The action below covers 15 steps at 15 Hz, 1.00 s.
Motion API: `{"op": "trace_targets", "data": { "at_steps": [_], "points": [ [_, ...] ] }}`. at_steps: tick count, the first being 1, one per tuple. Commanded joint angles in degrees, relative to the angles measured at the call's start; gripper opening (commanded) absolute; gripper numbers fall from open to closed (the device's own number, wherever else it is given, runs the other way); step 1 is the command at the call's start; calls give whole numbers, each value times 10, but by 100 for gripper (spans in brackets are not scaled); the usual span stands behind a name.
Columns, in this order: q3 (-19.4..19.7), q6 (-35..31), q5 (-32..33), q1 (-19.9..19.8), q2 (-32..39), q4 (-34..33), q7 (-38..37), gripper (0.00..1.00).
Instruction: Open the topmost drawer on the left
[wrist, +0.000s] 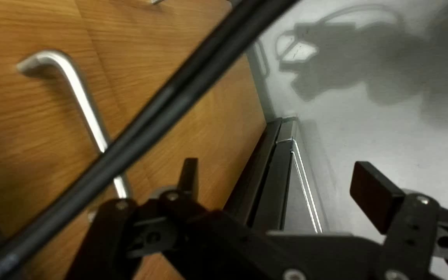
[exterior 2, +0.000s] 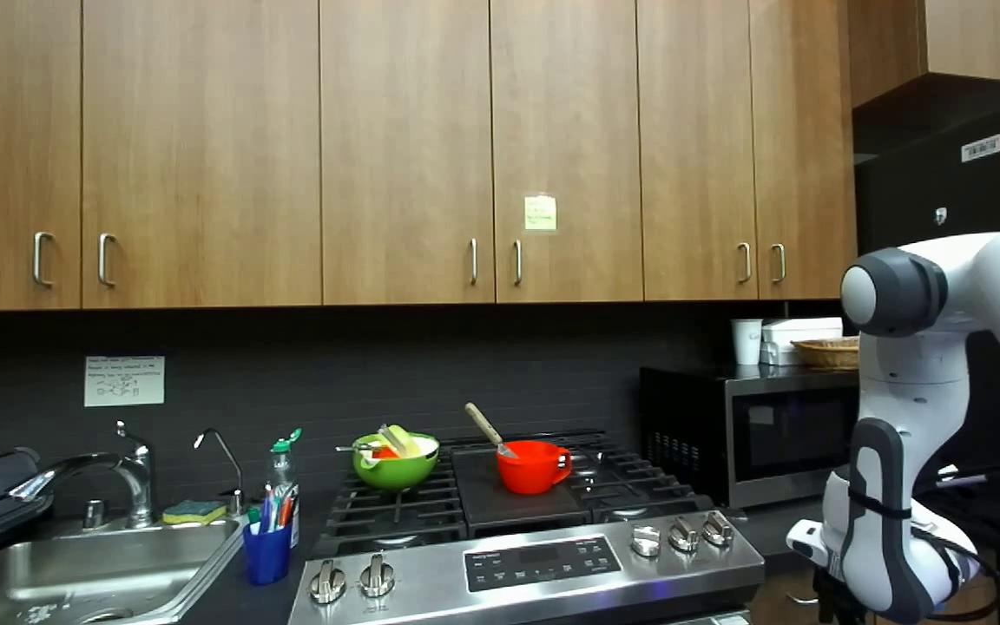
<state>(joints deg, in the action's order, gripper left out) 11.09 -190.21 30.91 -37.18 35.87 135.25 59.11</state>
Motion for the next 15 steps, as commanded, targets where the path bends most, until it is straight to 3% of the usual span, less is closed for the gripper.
{"op": "trace_targets", "data": {
  "at_steps": [1, 8, 15],
  "points": [
    [24, 14, -13, 35, -28, 24, -6, 100],
    [116, -38, -68, 130, -6, 10, -31, 100],
    [125, -87, -89, 159, 27, -24, -45, 100]
  ]
}}
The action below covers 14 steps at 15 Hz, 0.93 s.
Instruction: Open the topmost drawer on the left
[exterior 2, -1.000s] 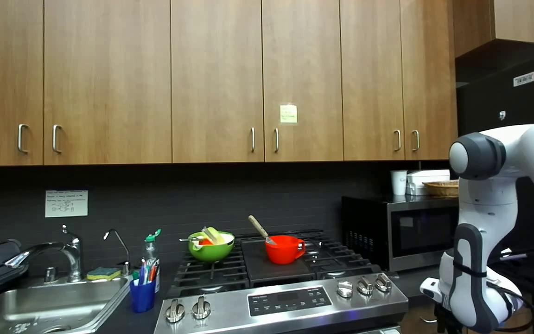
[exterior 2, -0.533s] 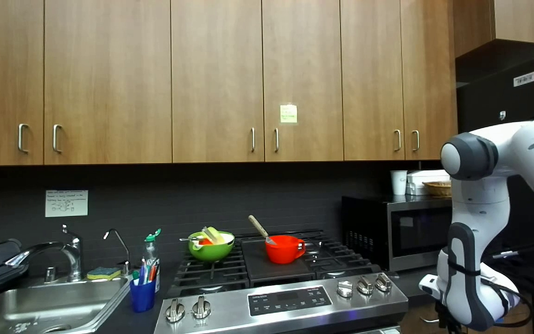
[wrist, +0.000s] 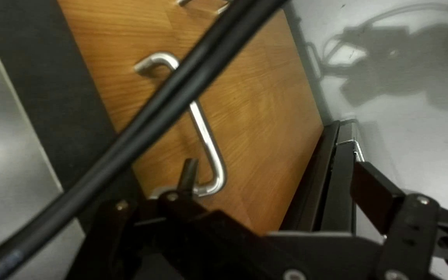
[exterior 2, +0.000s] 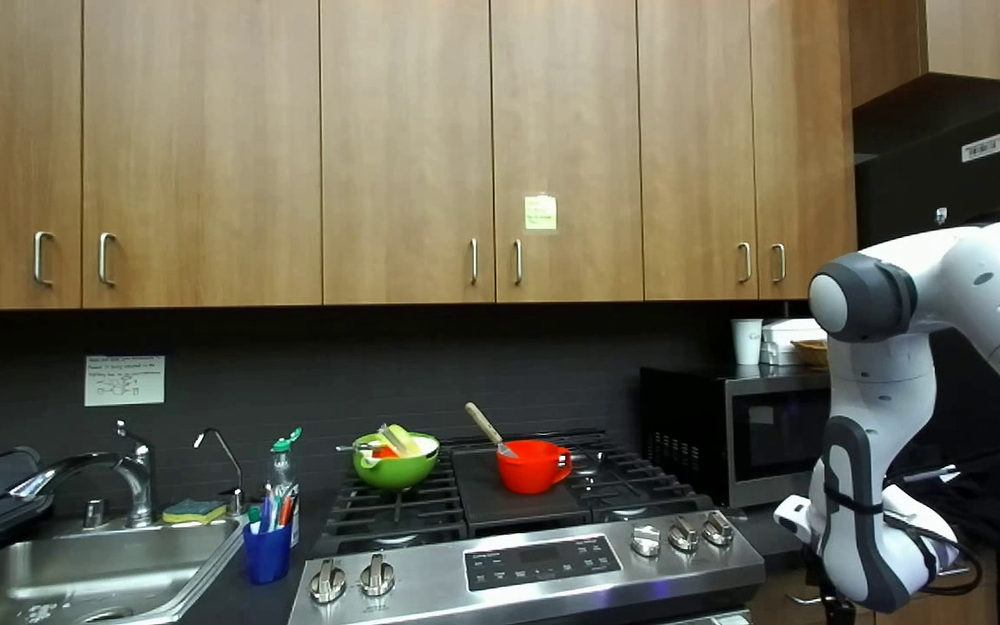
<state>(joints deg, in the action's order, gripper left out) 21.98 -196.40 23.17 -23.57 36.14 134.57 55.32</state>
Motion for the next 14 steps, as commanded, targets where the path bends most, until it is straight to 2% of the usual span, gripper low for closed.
{"op": "trace_targets", "data": {
  "at_steps": [1, 3, 4, 7, 14],
  "points": [
    [20, -30, -15, 30, 32, -24, -6, 100],
    [36, -33, -29, 51, 59, -43, -4, 100],
    [31, -13, -28, 49, 63, -59, -6, 100],
    [26, -16, -31, 46, 97, -71, -13, 100],
    [59, -14, -38, 67, 92, -96, -13, 100]
  ]
}}
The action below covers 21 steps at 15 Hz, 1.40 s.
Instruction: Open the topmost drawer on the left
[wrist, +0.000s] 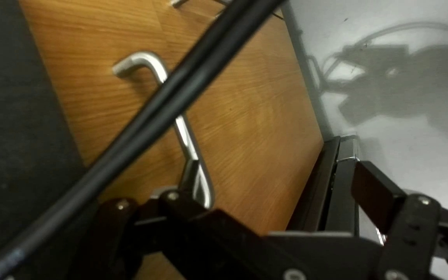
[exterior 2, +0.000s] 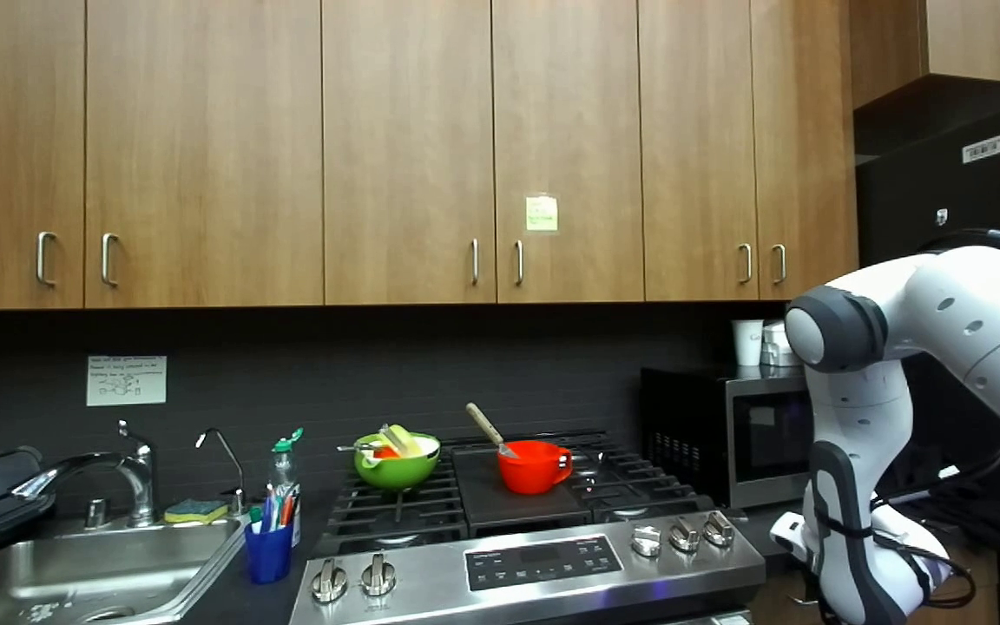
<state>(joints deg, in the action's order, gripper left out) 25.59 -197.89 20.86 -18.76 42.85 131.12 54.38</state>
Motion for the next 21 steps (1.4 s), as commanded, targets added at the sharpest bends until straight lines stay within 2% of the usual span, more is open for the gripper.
{"op": "trace_targets", "data": {
  "at_steps": [1, 5, 8, 12, 17, 21],
  "points": [
    [49, -14, -23, 42, 40, -54, 4, 100],
    [65, 1, -10, 42, 50, -47, 10, 100],
    [37, 2, 3, 11, 29, -36, -1, 100],
    [-28, -1, 36, -57, 6, -18, -15, 100],
    [-47, 15, 76, -94, 17, -7, -3, 100],
    [-47, 16, 89, -102, 17, -2, -3, 100]
  ]
}}
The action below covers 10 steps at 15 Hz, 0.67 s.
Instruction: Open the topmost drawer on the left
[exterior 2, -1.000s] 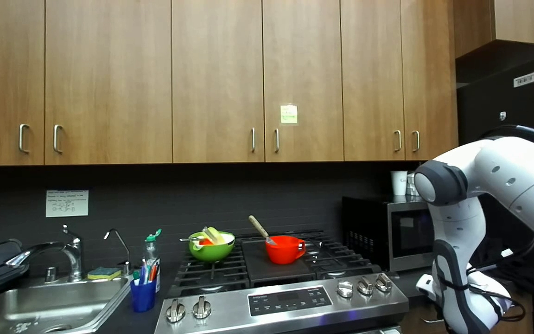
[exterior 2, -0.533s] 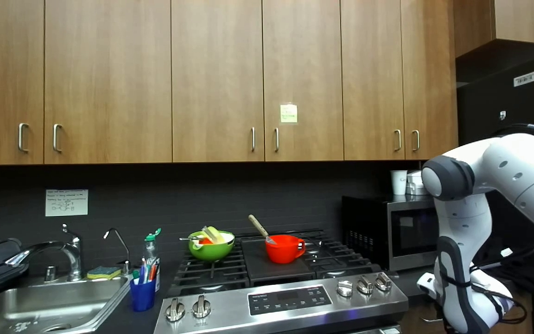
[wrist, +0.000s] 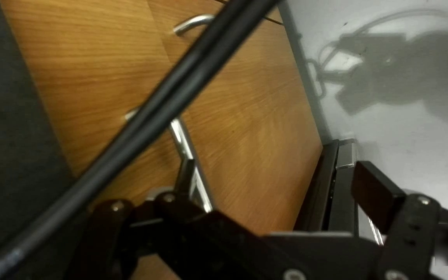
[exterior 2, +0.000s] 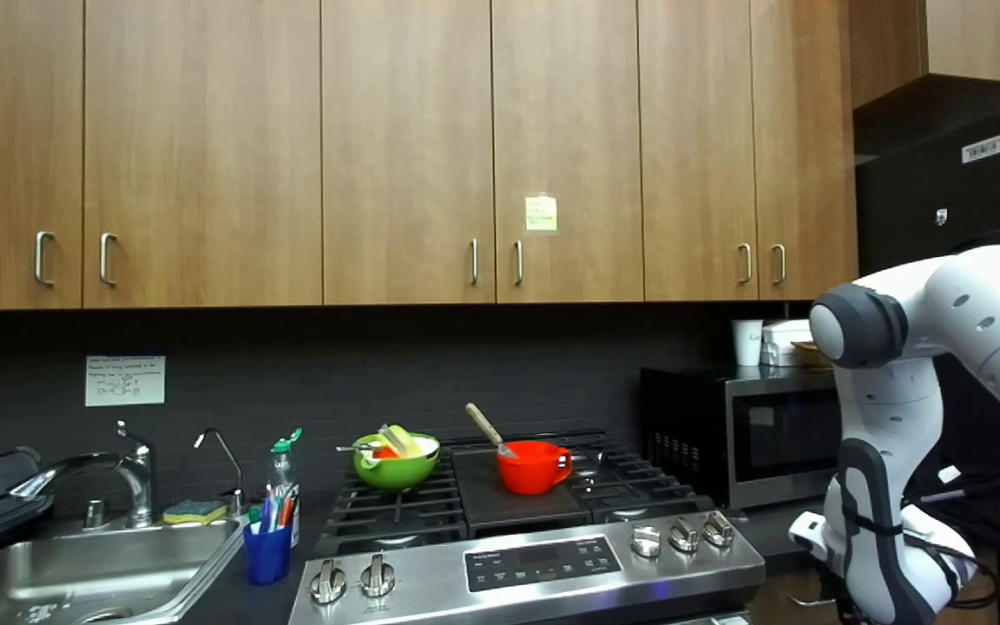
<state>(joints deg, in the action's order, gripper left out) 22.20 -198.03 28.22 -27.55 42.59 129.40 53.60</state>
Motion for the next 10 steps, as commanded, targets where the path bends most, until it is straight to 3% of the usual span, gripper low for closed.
{"op": "trace_targets", "data": {
  "at_steps": [1, 10],
  "points": [
    [-10, 17, 16, -13, 19, 20, 6, 100],
    [25, 3, 4, 7, -2, 74, 15, 100]
  ]
}}
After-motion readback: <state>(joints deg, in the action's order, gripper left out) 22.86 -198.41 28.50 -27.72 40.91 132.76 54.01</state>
